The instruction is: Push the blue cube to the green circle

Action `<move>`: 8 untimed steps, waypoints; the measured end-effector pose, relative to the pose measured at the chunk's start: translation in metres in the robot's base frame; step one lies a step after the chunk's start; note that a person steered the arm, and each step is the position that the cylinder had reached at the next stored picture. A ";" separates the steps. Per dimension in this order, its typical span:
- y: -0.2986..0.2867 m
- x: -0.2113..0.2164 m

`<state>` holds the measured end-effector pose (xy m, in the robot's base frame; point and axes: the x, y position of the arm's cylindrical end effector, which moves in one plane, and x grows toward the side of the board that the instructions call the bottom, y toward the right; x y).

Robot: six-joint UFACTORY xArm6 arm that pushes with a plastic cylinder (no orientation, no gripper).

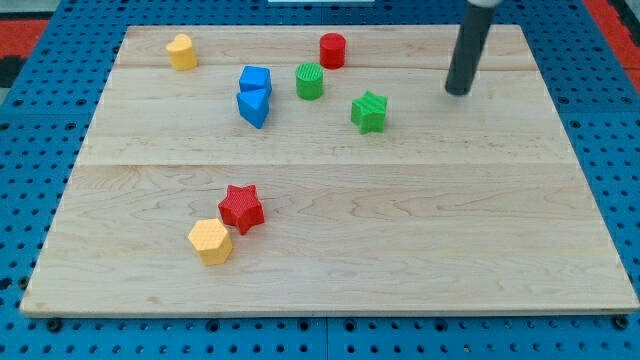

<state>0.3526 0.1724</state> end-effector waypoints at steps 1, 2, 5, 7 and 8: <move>-0.026 0.082; -0.141 0.102; -0.376 -0.021; -0.264 -0.054; -0.256 -0.061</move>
<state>0.2915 -0.0834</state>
